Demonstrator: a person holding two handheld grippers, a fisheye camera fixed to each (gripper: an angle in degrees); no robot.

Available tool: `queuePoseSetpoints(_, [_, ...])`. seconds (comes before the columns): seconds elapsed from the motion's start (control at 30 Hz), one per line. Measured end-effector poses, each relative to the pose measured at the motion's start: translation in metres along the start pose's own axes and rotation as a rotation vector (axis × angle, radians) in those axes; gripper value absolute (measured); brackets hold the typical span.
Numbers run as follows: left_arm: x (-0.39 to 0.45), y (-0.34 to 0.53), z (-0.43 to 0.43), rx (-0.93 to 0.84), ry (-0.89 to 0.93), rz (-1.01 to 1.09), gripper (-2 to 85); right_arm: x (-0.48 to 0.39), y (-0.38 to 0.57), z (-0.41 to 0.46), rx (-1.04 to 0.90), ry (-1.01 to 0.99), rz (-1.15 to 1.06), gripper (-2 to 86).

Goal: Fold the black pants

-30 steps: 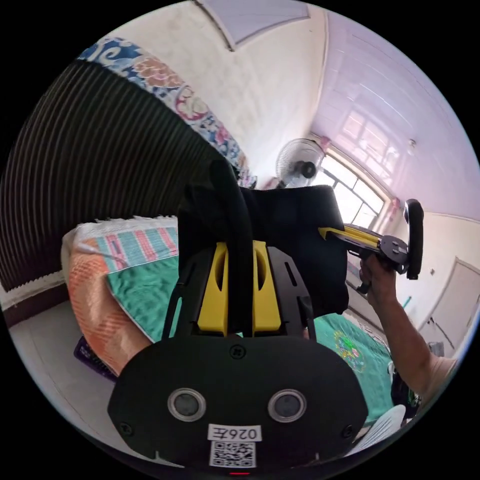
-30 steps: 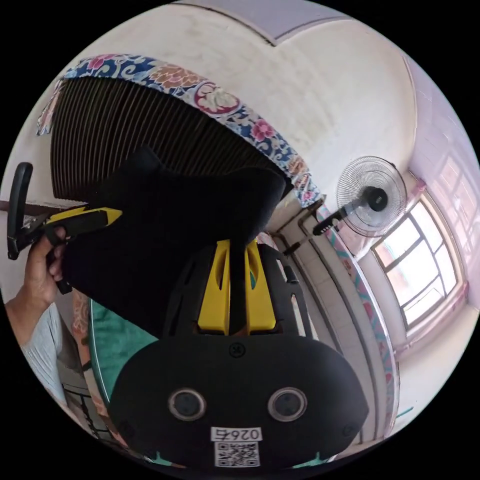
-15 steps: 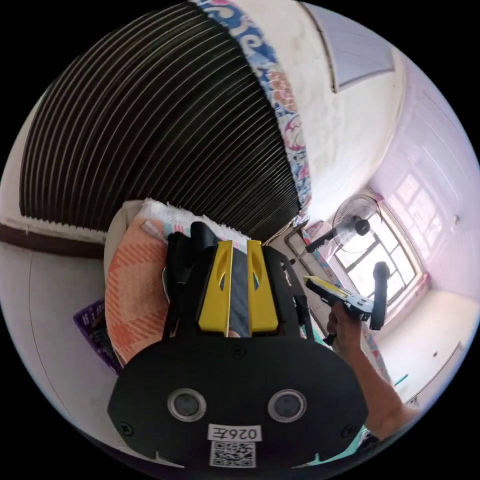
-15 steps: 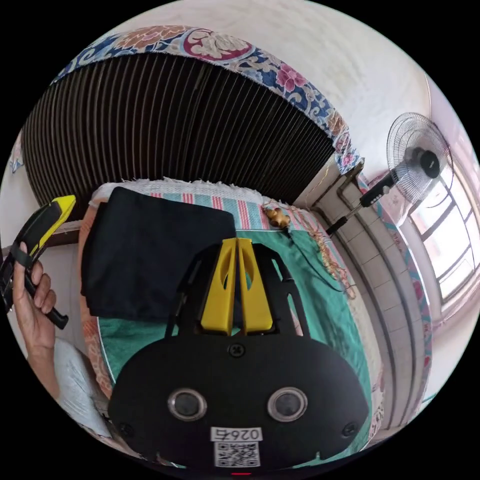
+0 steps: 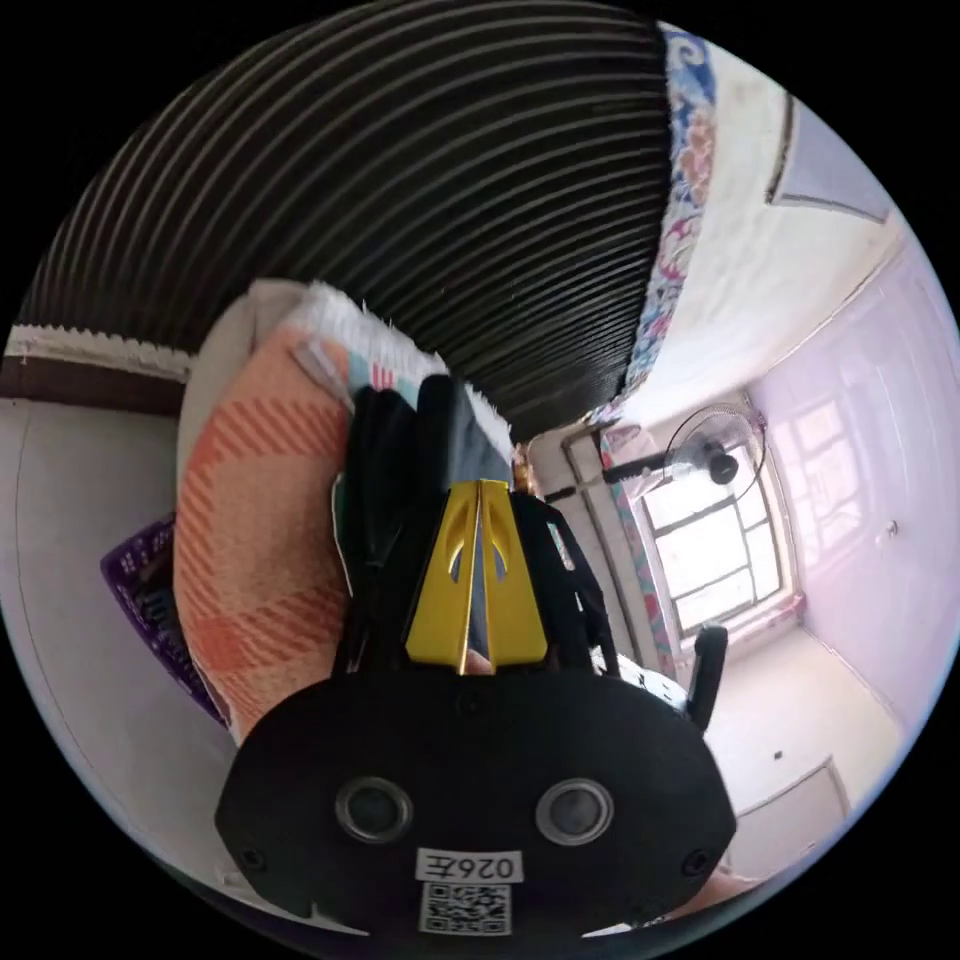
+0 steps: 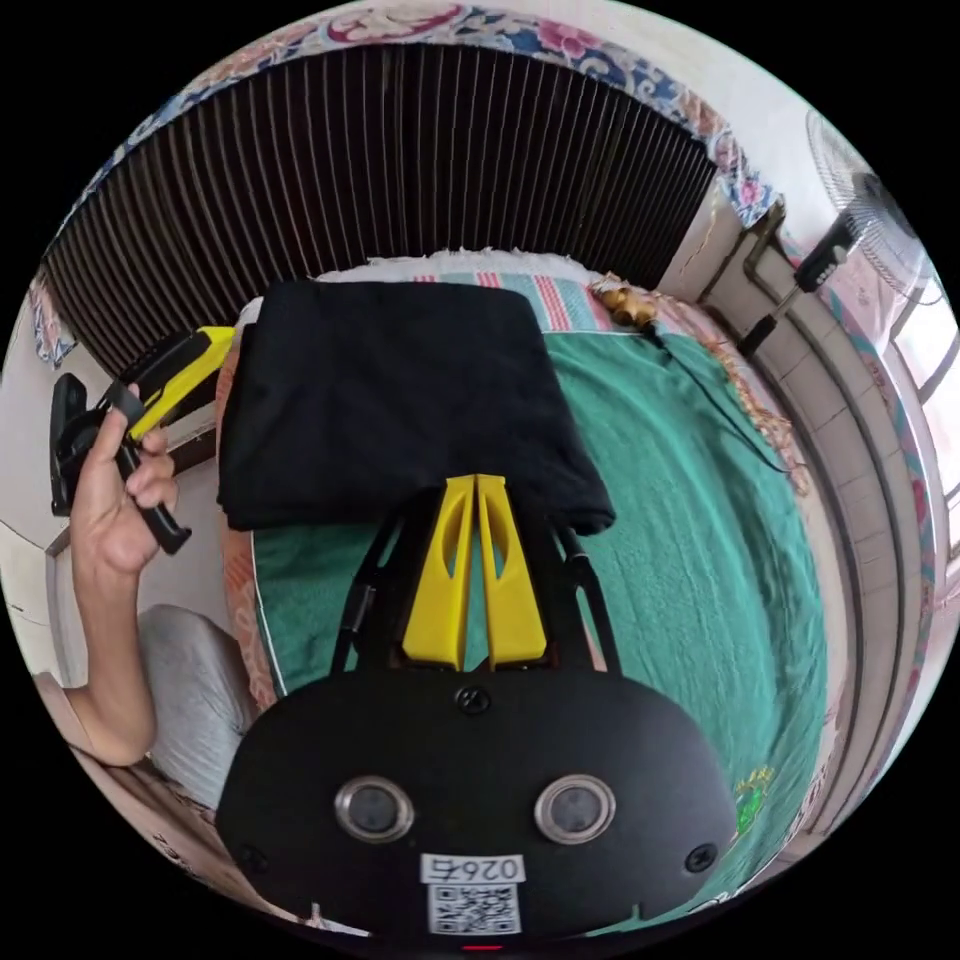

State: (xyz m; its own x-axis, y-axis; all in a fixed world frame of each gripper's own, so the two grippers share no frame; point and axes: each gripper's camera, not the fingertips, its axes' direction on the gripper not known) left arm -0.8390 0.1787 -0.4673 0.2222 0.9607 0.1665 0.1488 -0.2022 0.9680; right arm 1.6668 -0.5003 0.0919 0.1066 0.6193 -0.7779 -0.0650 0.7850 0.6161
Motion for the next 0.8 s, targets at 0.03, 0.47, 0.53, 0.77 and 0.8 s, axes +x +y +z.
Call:
queuePoseSetpoints(0.03, [0.015,0.003,-0.013,0.059,0.016,0.034,-1.0,-0.001,0.008,-0.033,0.049,0.034,0.002,-1.1])
queuePoseSetpoints(0.47, [0.312,0.16,-0.032,0.204,0.131,0.861,-1.0,-0.034,0.18,-0.421,0.574,0.687,0.275,-0.9])
queuePoseSetpoints(0.53, [0.37,0.208,-0.045,0.266,0.253,0.976,-1.0,-0.044,0.198,-0.465,0.622,0.788,0.339,-1.0])
queuePoseSetpoints(0.77, [0.502,0.325,-0.061,0.17,0.742,1.138,-1.0,-0.061,0.22,-0.62,0.706,0.909,0.575,-0.9])
queuePoseSetpoints(0.8, [0.527,0.348,-0.059,0.112,0.801,1.184,-1.0,-0.058,0.218,-0.63,0.696,0.895,0.589,-0.9])
